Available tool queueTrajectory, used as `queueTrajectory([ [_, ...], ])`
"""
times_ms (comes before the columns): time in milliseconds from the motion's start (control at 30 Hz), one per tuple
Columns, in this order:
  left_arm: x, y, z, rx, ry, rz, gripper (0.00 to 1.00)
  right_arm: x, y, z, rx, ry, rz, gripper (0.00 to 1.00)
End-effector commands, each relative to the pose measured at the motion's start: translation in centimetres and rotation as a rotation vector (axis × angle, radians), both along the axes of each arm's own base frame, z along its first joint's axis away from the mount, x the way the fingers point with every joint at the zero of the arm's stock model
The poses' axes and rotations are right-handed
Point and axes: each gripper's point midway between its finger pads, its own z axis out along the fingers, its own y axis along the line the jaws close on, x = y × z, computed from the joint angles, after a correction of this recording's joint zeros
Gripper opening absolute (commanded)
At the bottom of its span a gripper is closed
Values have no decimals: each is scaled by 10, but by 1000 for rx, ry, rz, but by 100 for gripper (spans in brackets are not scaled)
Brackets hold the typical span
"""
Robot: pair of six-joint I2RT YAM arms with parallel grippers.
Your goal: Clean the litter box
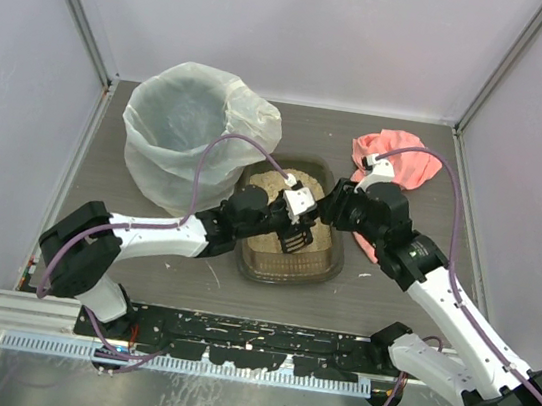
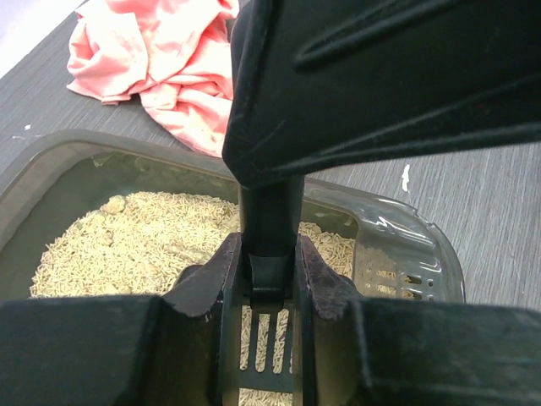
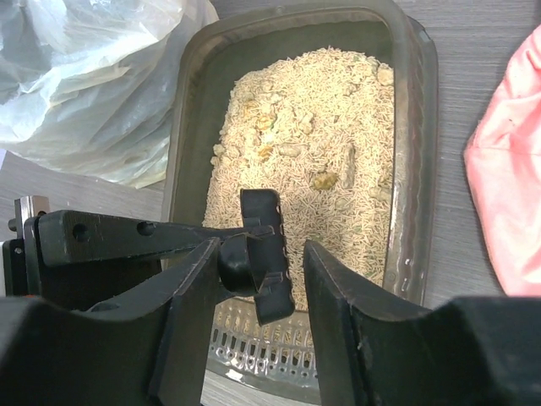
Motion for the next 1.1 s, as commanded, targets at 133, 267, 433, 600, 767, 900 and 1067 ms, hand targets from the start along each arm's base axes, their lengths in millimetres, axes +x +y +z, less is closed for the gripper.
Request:
queueTrajectory([
  [133, -1, -7, 33, -83, 4, 2, 0, 13, 16, 20, 65, -110, 48, 43],
  [267, 2, -5, 32, -80, 8, 17, 0, 12, 20, 12, 63, -88, 67, 43],
  [433, 3, -5, 32, -77, 12, 29, 0, 10, 22, 5, 58, -63, 82, 42],
  [600, 4, -5, 32, -75, 15, 32, 0, 10, 18, 0, 39, -51, 70, 38],
  [767, 4, -6, 31, -74, 19, 33, 0, 9, 16, -2, 29, -53, 62, 33],
  [900, 4, -6, 30, -72, 21, 31, 1, 10, 14, -3, 22, -57, 60, 19],
  [1067, 5, -4, 34, -78, 21, 43, 30, 14, 14, -2, 15, -74, 50, 1],
])
